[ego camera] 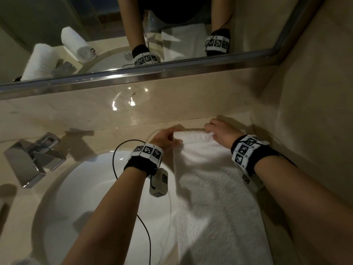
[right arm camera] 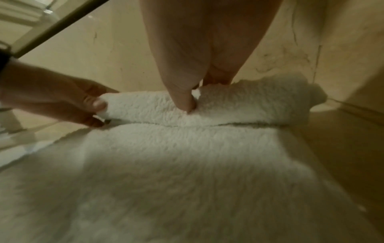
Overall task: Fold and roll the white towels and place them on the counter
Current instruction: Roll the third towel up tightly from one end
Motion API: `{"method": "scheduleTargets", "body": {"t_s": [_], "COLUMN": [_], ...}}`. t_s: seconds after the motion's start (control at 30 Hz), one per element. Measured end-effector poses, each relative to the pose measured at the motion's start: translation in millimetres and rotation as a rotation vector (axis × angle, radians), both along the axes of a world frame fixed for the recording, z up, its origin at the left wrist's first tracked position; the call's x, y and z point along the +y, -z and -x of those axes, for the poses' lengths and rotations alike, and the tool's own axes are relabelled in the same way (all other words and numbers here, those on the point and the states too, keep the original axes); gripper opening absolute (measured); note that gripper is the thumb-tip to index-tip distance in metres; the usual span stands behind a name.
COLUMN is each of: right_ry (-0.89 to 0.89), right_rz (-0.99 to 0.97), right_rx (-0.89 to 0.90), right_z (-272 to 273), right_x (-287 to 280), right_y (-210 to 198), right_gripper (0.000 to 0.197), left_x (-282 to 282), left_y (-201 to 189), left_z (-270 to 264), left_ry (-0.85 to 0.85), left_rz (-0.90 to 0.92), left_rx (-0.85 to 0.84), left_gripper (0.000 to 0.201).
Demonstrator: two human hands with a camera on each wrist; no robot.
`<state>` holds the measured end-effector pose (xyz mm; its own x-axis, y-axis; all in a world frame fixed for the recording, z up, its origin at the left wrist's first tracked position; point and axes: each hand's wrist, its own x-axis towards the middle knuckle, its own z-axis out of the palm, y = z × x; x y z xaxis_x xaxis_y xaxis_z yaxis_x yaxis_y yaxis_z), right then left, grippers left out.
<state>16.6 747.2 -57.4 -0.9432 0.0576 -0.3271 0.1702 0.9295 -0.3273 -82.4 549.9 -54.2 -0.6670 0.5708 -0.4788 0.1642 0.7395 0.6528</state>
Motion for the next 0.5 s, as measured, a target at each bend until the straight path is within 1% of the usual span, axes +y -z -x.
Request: {"method": "scheduleTargets", "body": {"t_s": [0.03,0.1,0.13,0.23,0.27,0.33,0.37,0.47,0.5], "right_ry": [0.028,0.084,0.106,0.182,0.21,0.224,0.208,0.15,0.134], "right_rz": [0.037,0.103,0.12,0.136,0.145,0.137,0.106,-0.014,-0.025], "right_rx": [0.004,-0.003,-0.006,0.013,0.02,0.016,0.008,-0.016,-0.024], "right_z": [-2.5,-7.3,-9.4,-14.7,-16.1,-19.0,-20.2,-23.8,-25.0], "right_x": [1.5,4.0,5.0,10.9,13.5,17.8,18.6,14.0,10.3], "right_y": [0.2,-0.8,-1.3,-1.5,-2.4,-5.0,-6.8,-13.1,-14.8], "right_gripper": [0.037,0.032,0.03,0.029,0.031,0.033,0.032,0.028,0.028], "left_x": [0.2,-0.5,-0.9,-0.4,0.6,1.4,0.8,-4.7,-6.6], "left_y": [1.5,5.2,7.6,16.0,16.1,16.4,17.3,22.0,22.4], "left_z": [1.0,1.1,0.0,-2.8,-3.9,-5.8,-6.8,-9.4,-11.1], "left_ry": [-0.02,-0.073,-0.086,-0.095,-0.077,0.02,0.074,0.145,0.168], "left_rz": [0.016,-0.011,-0.023,-0.054,-0.072,-0.057,-0.054,-0.097,-0.078], "left_rx": [0.014,0.022,0.038,0.09,0.118,0.232,0.289,0.387,0.408], "left_gripper": [0.036,0.025,0.026,0.041,0.044,0.045,0.042,0.016,0.015]}}
